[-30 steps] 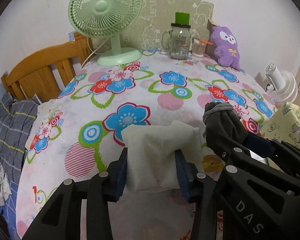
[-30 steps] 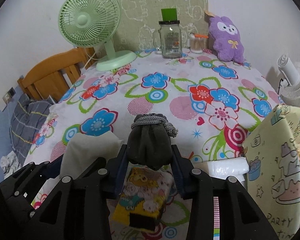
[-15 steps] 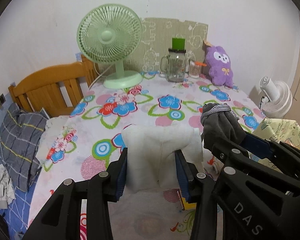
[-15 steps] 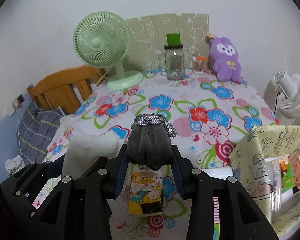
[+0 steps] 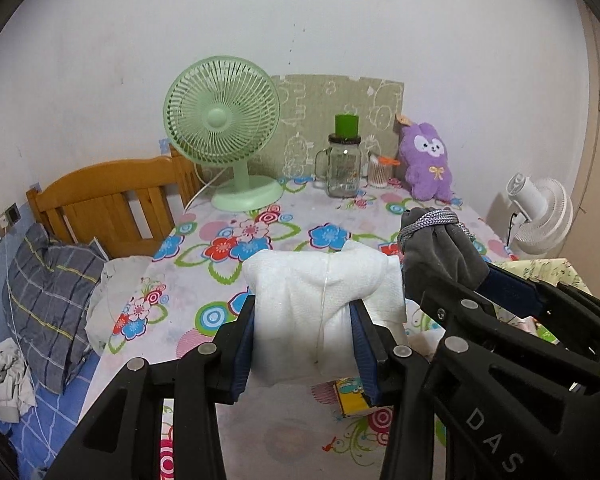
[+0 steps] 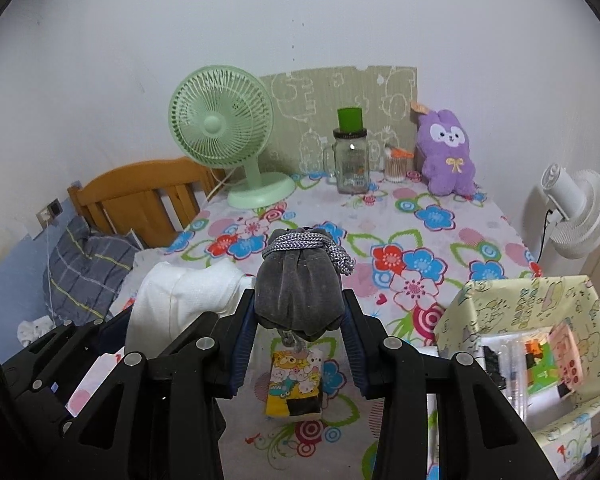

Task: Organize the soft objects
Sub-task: 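Lift the white cloth with the left tool while the right tool carries the gray sock toward the gift box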

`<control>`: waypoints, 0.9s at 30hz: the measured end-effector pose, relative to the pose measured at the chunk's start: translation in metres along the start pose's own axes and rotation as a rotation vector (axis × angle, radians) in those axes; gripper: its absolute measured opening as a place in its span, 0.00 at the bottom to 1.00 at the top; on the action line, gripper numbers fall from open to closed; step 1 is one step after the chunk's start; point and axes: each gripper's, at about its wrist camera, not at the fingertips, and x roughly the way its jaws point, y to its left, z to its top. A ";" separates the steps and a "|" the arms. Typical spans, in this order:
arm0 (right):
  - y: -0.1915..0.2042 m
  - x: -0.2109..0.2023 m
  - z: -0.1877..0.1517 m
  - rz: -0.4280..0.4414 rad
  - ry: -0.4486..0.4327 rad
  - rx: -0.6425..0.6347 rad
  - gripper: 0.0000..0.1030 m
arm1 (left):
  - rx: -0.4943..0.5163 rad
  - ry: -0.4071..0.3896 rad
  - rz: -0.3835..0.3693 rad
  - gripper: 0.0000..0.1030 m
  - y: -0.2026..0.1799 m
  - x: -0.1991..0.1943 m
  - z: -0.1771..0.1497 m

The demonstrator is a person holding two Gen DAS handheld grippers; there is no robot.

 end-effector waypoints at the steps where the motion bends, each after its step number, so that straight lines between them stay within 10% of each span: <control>1: 0.000 -0.004 0.001 0.000 -0.006 -0.002 0.43 | 0.001 -0.005 -0.001 0.44 -0.001 -0.003 0.001; 27: -0.044 -0.068 -0.001 -0.061 -0.071 -0.001 0.43 | 0.051 -0.067 -0.068 0.44 -0.059 -0.042 0.006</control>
